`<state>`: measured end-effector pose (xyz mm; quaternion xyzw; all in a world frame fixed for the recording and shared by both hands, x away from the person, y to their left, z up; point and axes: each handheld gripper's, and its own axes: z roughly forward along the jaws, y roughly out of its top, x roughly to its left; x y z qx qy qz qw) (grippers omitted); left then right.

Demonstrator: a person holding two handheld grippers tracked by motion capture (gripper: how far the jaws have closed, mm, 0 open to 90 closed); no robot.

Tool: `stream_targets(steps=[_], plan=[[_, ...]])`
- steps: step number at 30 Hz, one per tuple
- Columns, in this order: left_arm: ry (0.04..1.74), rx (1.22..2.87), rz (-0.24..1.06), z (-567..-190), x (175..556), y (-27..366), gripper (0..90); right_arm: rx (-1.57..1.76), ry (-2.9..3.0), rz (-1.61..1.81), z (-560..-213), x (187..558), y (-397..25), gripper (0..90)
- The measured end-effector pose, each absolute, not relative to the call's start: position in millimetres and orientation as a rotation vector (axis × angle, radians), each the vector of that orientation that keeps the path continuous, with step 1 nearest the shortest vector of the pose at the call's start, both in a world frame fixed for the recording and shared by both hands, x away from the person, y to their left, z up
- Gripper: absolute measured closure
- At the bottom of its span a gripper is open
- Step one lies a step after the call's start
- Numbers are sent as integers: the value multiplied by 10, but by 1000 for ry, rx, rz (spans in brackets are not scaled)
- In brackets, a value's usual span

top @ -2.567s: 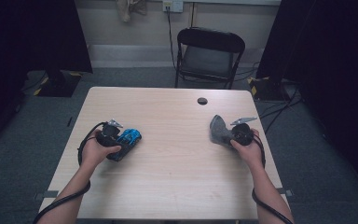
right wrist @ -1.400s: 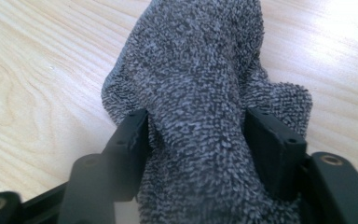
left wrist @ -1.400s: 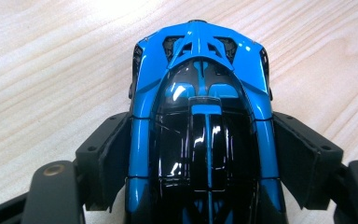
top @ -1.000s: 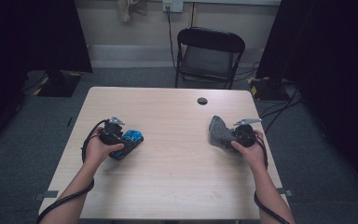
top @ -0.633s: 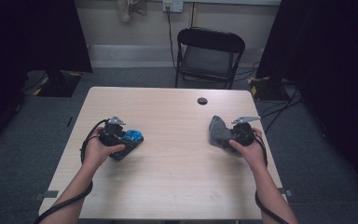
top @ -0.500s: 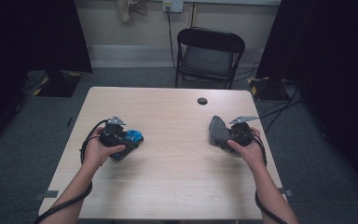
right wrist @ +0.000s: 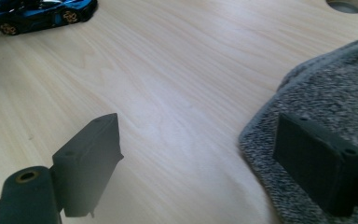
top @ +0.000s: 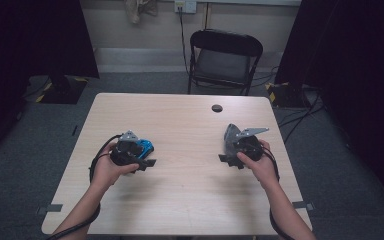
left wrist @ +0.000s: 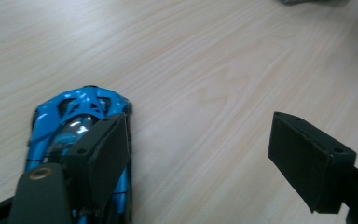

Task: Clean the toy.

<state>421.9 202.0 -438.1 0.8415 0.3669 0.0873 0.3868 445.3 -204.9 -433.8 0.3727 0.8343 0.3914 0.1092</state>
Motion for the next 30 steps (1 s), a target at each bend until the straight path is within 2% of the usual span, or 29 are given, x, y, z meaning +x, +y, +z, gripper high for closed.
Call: stream_targets(steps=[12,30], plan=[[891,2132,188,-4443,4098,1872,201,1010,2518,1192,-4377,4307,-1842,147],[858,2142,160,-4566,3946,1826,198,984,2550,1210,-4502,4142,-1803,147]])
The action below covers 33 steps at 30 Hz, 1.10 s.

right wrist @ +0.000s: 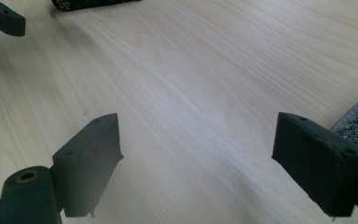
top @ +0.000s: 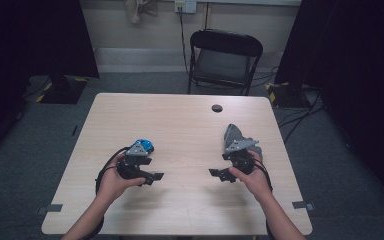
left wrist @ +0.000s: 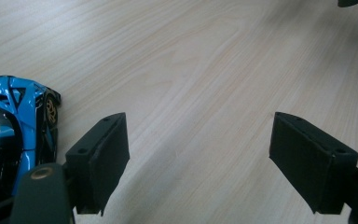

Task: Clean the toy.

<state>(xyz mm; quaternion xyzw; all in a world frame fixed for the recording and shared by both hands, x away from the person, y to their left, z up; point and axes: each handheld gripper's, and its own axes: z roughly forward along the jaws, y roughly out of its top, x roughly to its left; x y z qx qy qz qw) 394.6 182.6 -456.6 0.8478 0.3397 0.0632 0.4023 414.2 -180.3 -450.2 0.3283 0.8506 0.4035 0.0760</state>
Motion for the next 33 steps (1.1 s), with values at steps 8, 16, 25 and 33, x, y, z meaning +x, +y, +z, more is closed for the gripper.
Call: stream_targets(steps=[8,16,25,33], plan=[[844,2169,150,-4661,3907,1819,201,972,2578,1208,-4573,4086,-1787,147],[817,2191,138,-4707,3858,1782,198,961,2597,1209,-4620,4046,-1777,147],[786,2213,122,-4755,3804,1699,198,970,2610,1223,-4696,3993,-1818,147],[751,2215,125,-4774,3754,1641,200,974,2619,1234,-4772,3927,-1834,148]])
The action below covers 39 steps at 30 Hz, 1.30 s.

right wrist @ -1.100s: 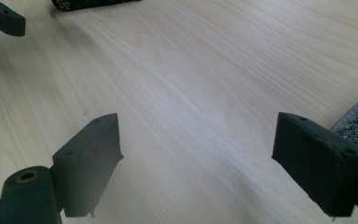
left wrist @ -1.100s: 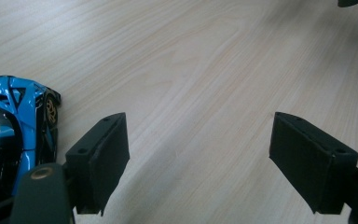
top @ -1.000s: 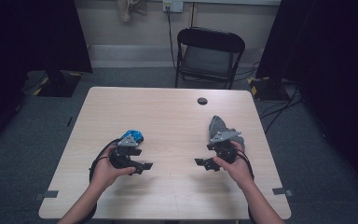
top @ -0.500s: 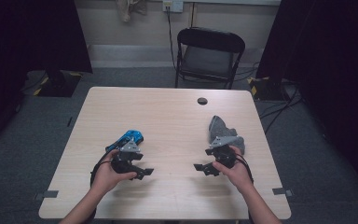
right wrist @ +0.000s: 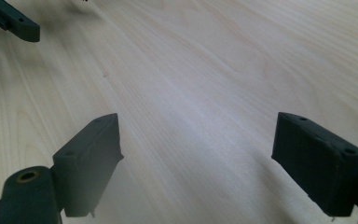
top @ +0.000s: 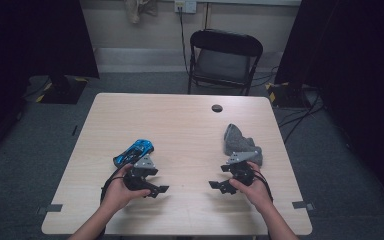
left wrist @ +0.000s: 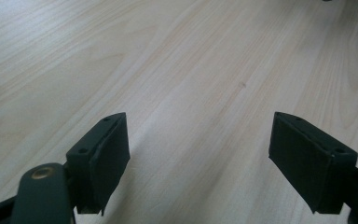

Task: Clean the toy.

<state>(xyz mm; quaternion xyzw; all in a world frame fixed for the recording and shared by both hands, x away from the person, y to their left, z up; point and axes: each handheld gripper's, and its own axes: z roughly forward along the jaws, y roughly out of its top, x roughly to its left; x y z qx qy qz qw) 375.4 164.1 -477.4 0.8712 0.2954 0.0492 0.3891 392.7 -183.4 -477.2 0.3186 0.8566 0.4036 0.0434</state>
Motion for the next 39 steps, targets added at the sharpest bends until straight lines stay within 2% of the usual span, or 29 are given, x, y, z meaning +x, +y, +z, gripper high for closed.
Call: stream_targets(steps=[17,39], plan=[[723,2247,111,-4904,3681,1585,198,896,2676,1168,-4906,3818,-1757,149],[613,2272,215,-4975,3611,1549,140,785,2617,1170,-5001,3711,-1755,150]])
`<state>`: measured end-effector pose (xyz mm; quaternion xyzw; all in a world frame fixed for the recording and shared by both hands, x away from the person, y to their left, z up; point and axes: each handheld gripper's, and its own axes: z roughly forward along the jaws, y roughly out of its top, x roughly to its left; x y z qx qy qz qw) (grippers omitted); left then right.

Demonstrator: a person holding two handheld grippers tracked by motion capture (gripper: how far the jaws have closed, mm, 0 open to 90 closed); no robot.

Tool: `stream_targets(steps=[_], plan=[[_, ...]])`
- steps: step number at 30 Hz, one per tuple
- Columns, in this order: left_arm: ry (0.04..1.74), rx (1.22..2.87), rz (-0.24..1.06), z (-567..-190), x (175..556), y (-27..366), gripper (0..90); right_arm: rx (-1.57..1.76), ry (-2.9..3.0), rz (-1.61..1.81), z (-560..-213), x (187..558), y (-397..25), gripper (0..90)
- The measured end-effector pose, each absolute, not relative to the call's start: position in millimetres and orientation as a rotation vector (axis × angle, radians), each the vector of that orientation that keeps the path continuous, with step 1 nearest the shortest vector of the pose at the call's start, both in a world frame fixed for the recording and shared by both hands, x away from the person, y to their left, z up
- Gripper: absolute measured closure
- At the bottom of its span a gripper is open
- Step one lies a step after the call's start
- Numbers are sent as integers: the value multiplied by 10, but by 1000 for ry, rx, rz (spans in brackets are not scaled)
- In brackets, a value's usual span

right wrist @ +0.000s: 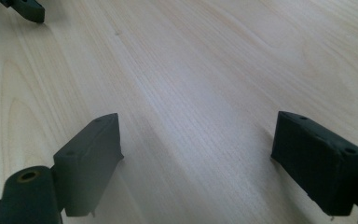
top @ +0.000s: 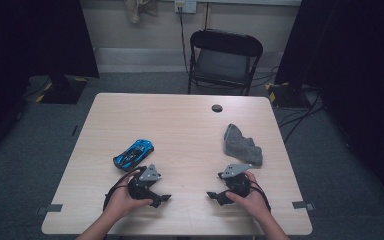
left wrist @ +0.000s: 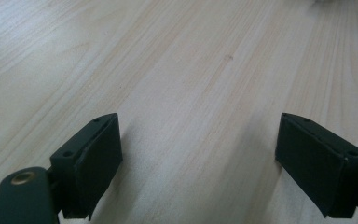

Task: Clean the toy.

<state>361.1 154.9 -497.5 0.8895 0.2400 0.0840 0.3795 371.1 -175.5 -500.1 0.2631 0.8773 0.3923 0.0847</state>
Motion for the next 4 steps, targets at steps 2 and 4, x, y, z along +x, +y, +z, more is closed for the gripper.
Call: stream_targets(steps=[2,4], plan=[[590,2273,227,-4986,3604,1556,138,775,2605,1173,-5012,3700,-1755,149],[590,2272,227,-4987,3603,1556,137,766,2603,1166,-5012,3698,-1753,149]])
